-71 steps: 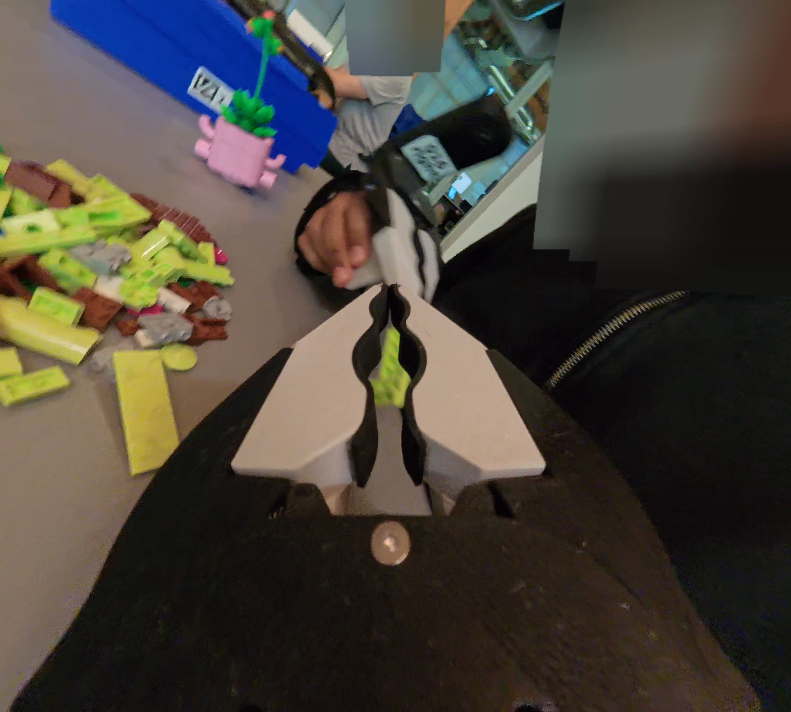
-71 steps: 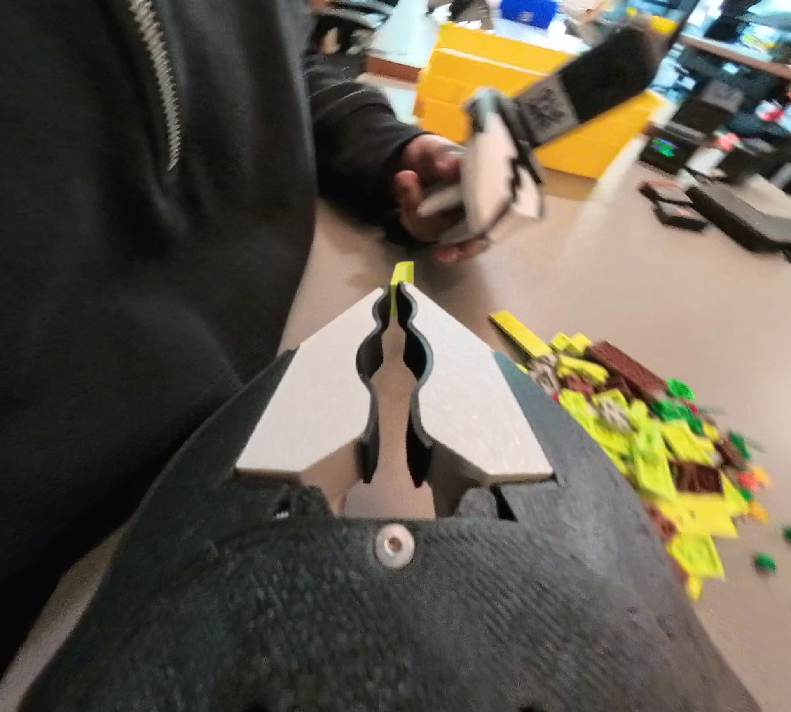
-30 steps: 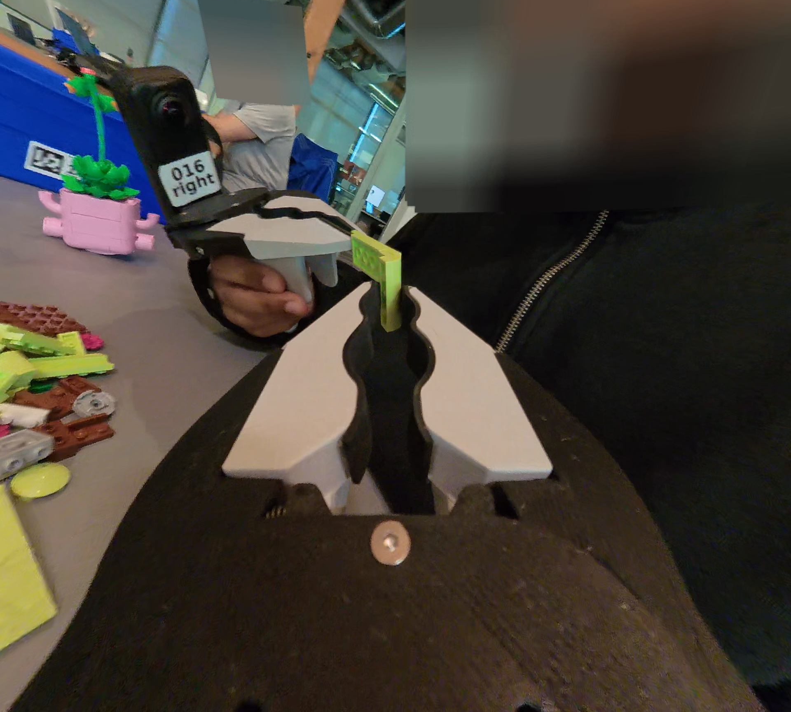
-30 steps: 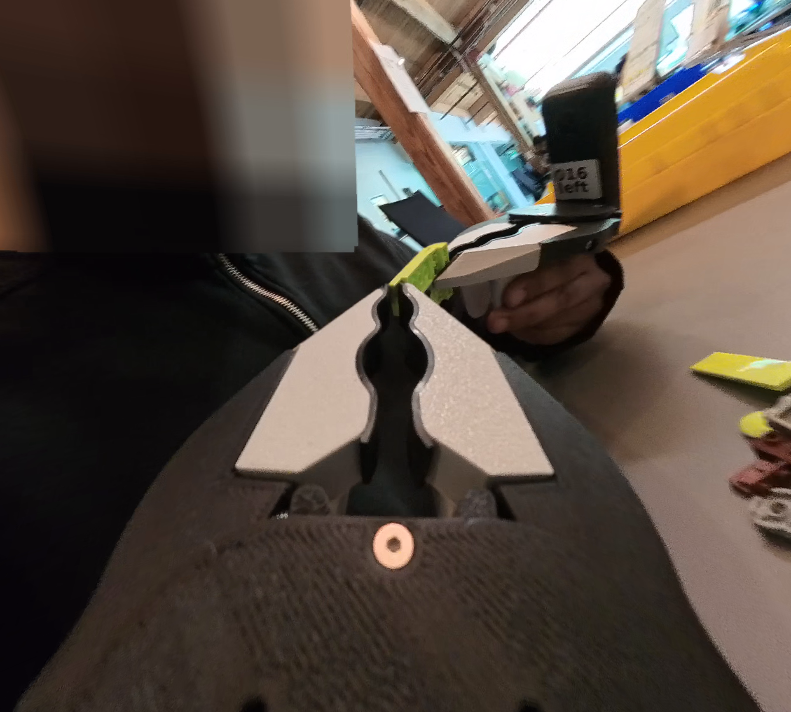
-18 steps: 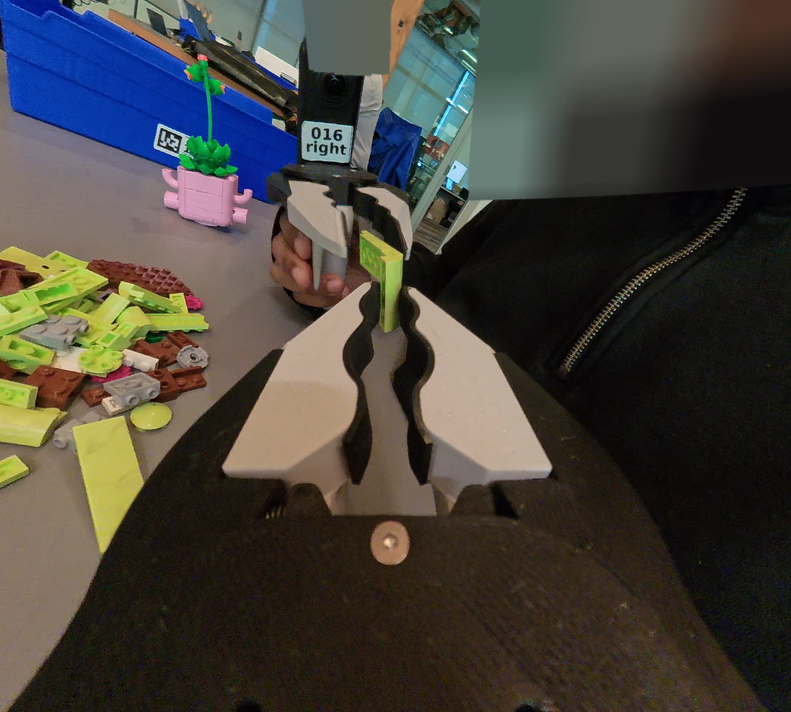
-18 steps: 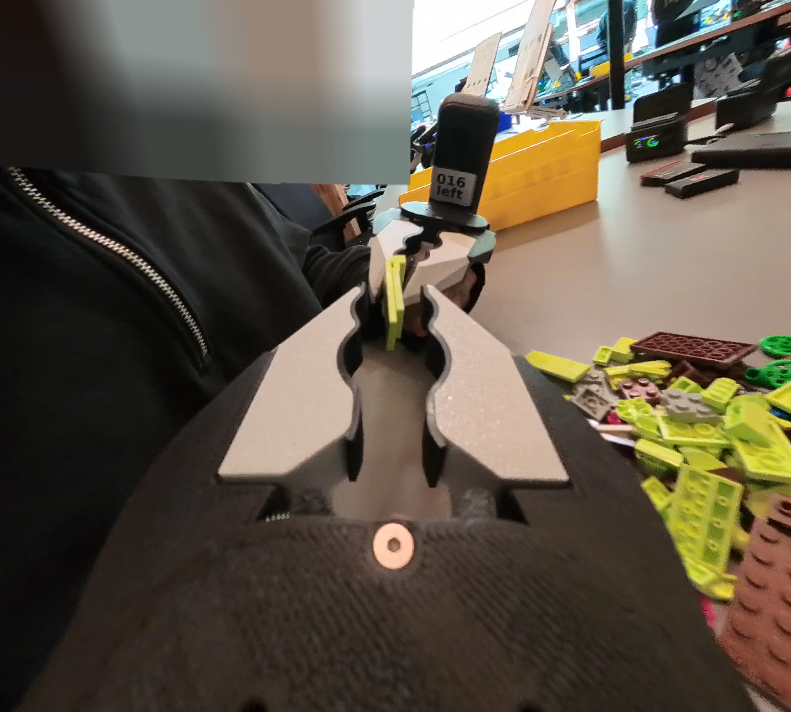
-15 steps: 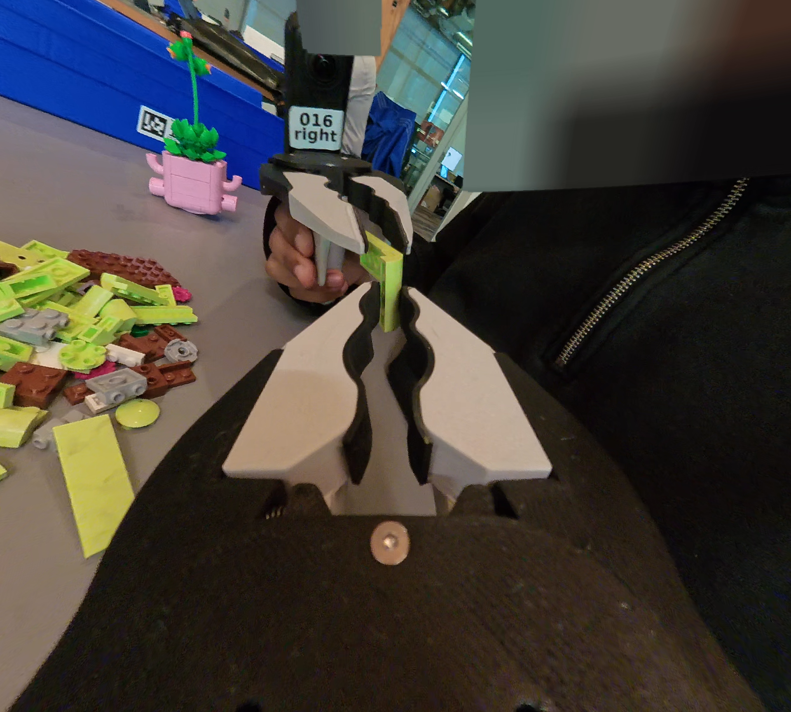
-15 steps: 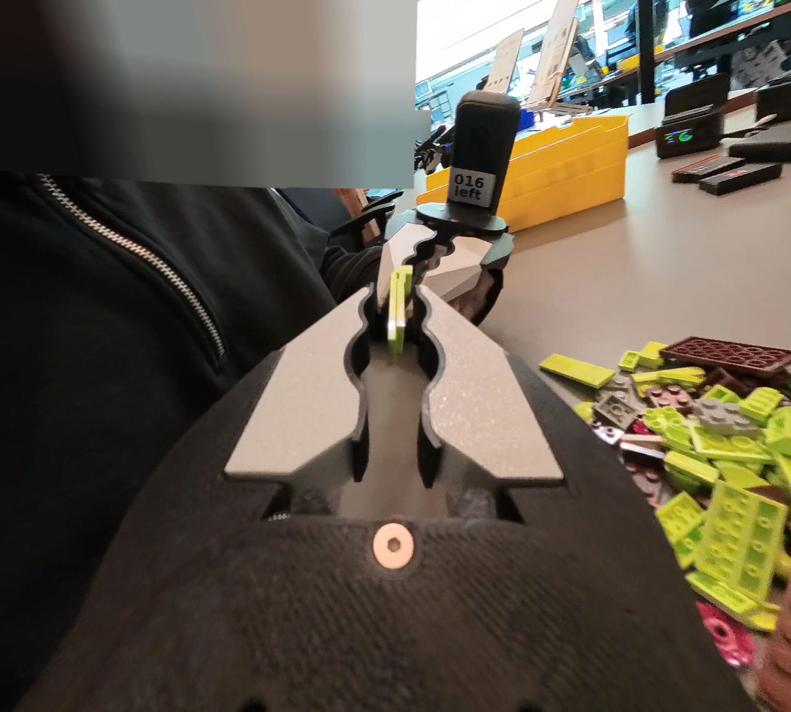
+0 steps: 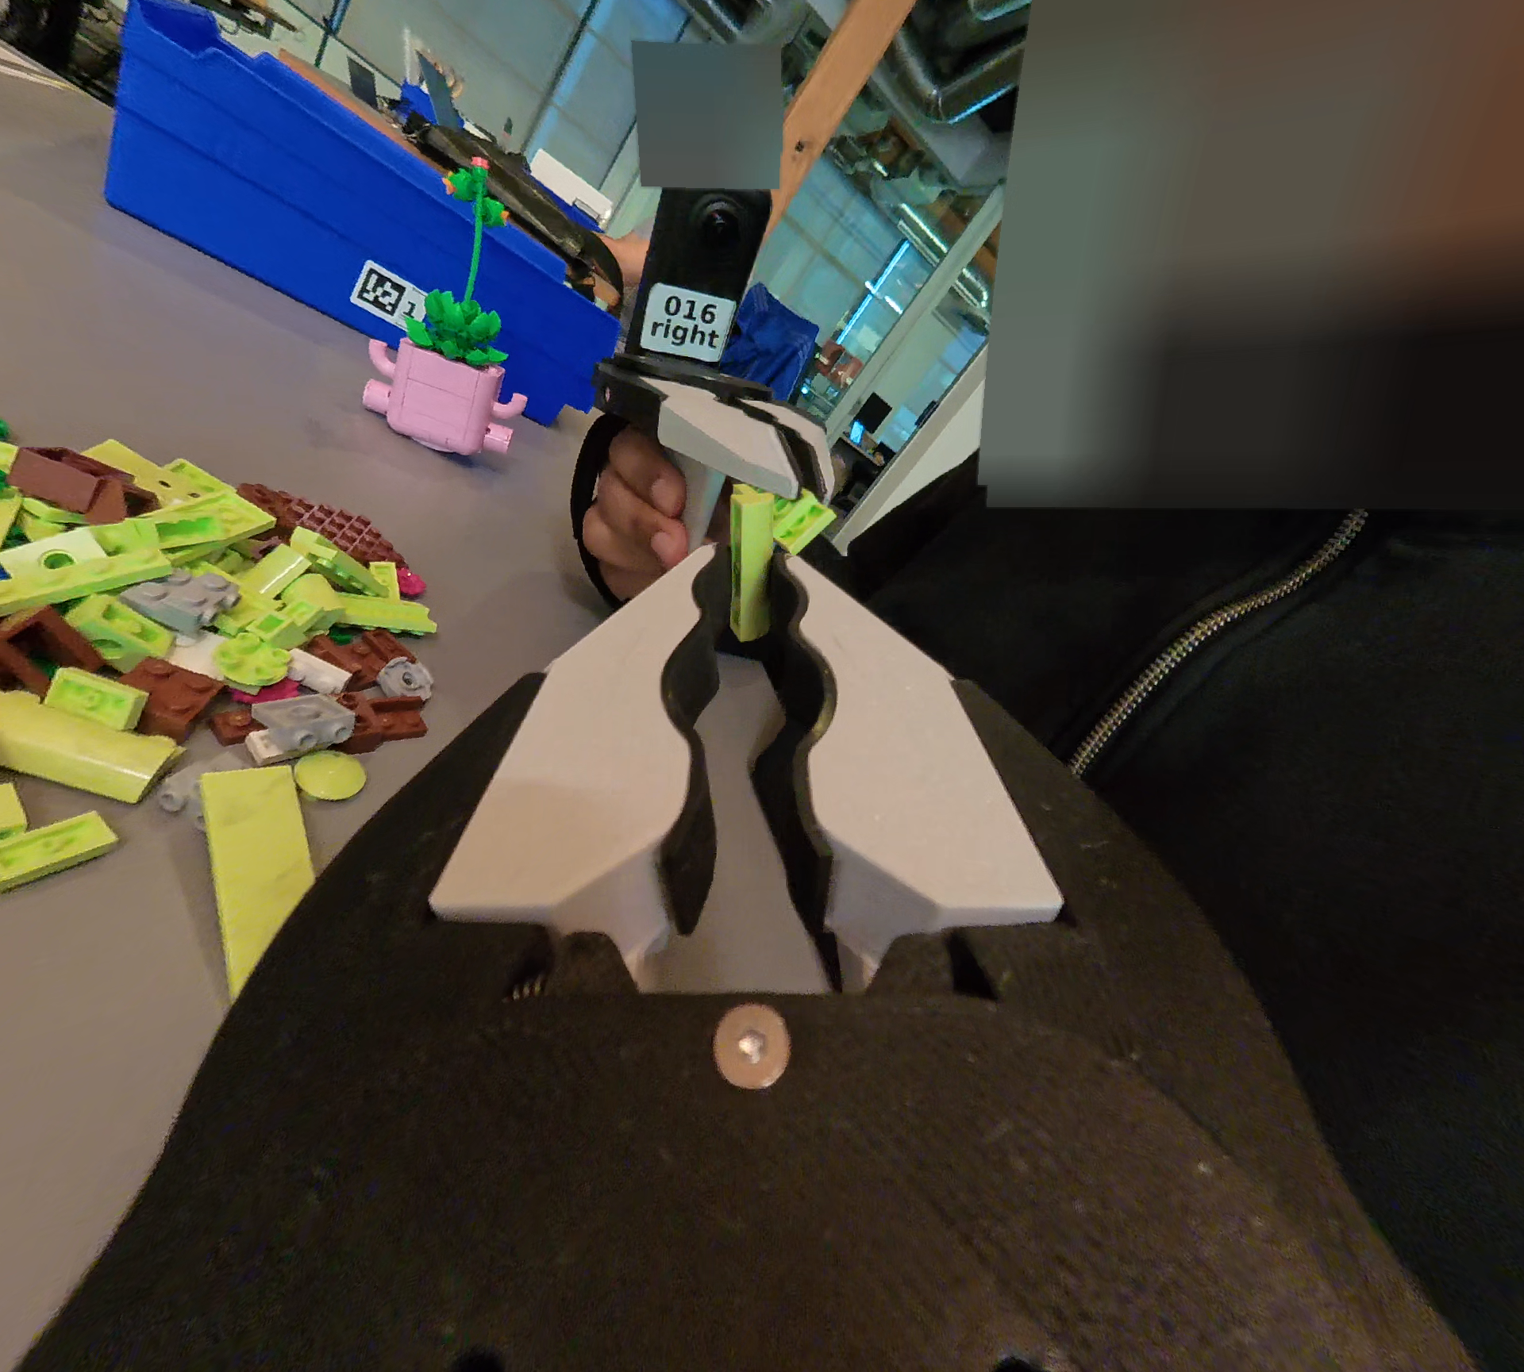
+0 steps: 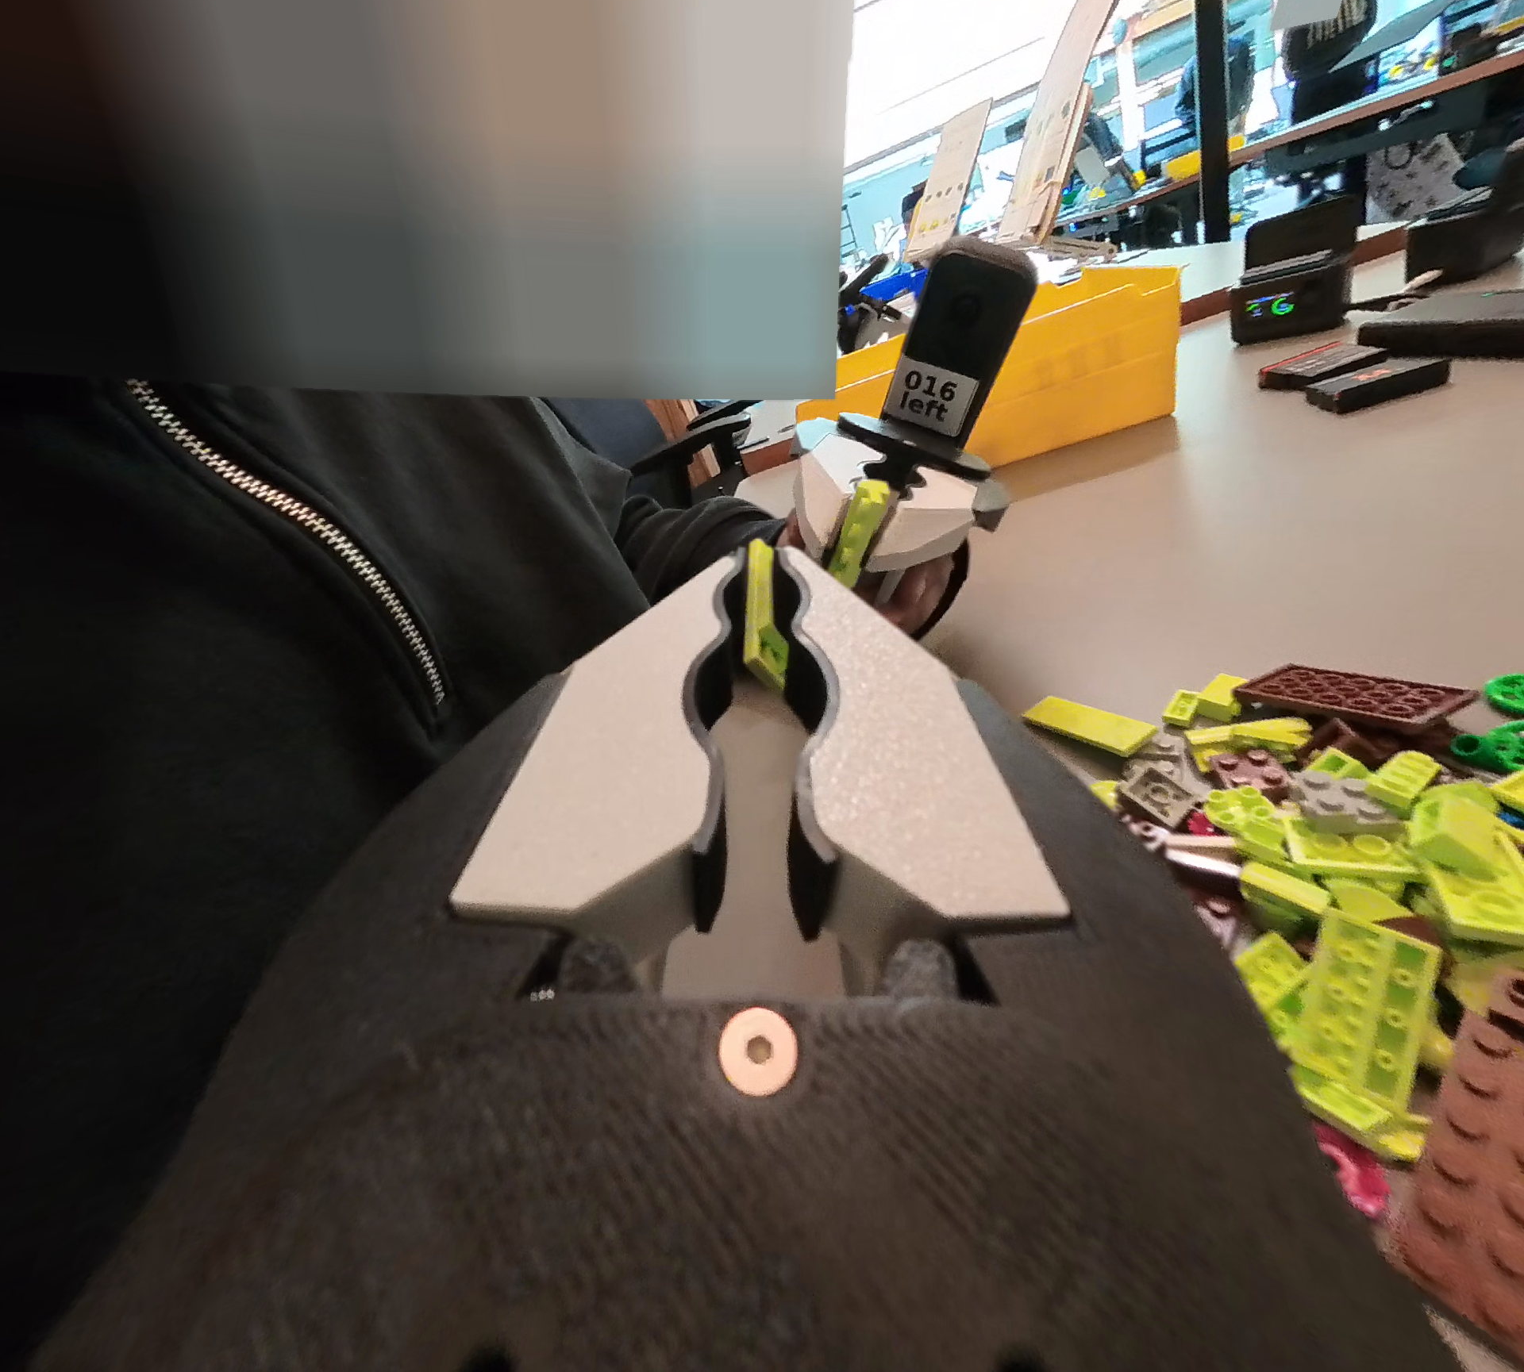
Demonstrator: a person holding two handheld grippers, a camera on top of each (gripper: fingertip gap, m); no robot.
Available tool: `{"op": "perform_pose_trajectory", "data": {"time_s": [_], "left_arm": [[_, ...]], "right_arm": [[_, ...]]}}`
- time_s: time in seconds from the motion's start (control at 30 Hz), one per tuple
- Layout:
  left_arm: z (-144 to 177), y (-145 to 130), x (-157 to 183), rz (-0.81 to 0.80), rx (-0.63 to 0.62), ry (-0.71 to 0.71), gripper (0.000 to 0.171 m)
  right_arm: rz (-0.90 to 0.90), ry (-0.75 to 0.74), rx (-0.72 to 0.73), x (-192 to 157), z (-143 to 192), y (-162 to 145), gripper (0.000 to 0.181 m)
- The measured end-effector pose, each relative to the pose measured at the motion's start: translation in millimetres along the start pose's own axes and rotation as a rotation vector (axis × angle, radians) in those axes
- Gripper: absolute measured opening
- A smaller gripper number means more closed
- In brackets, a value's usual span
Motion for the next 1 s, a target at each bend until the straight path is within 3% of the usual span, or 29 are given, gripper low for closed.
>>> {"op": "perform_pose_trajectory", "data": {"time_s": [0.17,0.3,0.43,0.53,0.7,0.8,0.9,1.0], "left_arm": [[4.5,0.2,-13.5,-0.021,-0.008,0.108,0.003],[15.2,4.5,-40.0,-0.106,-0.064,0.397,0.003],[35.5,3.5,-74.0,-0.187,-0.248,0.752,0.003],[37.4,-0.6,-85.8,-0.256,-0.377,0.854,0.003],[31.9,-2.1,-94.3,-0.297,-0.438,0.900,0.016],[29.1,4.6,-88.3,-0.321,-0.372,0.862,0.024],[21.7,12.2,-72.3,-0.302,-0.236,0.732,0.027],[4.2,12.4,-46.7,-0.113,-0.071,0.438,0.031]], "right_arm": [[0.000,-0.072,0.001,10.1,2.6,0.0,0.003],[-0.006,-0.138,0.005,19.6,6.2,1.2,0.004],[0.009,-0.172,-0.006,22.6,7.0,0.6,0.004],[0.016,-0.201,-0.028,25.6,6.7,-2.5,0.004],[0.045,-0.282,-0.078,34.2,8.2,-8.5,0.004],[0.078,-0.346,-0.102,40.4,10.4,-10.2,0.004],[0.156,-0.402,-0.106,42.7,12.3,-8.2,0.004],[0.310,-0.429,-0.079,35.9,10.0,-2.0,0.004]]}}
Point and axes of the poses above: each gripper's, where its closed fingertips meet, z back along the fingers, y out of its top, x = y × z across the jaws, the point moved 3 cm from there along z, back along the fingers, and after that the axes turned 6 degrees about -y, right-handed, at the moved point
